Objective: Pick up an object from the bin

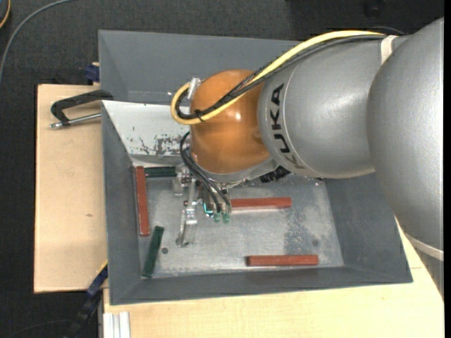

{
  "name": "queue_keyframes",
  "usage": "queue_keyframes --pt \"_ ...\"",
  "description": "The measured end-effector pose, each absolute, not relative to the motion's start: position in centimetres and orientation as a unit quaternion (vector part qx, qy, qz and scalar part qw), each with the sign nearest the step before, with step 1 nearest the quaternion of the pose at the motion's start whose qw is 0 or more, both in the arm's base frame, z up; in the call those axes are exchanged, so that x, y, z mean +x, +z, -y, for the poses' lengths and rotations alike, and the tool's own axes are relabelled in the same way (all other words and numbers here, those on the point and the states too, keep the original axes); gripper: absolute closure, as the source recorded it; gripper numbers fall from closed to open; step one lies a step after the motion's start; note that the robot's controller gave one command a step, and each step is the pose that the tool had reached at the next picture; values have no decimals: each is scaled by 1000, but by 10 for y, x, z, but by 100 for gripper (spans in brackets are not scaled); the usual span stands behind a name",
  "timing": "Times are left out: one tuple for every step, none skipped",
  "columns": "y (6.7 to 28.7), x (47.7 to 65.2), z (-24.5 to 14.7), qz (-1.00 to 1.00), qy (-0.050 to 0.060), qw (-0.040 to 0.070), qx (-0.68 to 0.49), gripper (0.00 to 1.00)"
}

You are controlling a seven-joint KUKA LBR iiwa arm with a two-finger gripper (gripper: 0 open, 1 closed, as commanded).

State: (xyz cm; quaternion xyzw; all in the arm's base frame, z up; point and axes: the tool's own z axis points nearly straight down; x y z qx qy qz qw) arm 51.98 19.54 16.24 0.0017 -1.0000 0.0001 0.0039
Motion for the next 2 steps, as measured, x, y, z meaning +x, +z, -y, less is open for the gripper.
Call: queue_keyframes --pt "70 504 -233 974 -1 1 229 0" --pt "102 493 -222 891 -1 -3 454 0"
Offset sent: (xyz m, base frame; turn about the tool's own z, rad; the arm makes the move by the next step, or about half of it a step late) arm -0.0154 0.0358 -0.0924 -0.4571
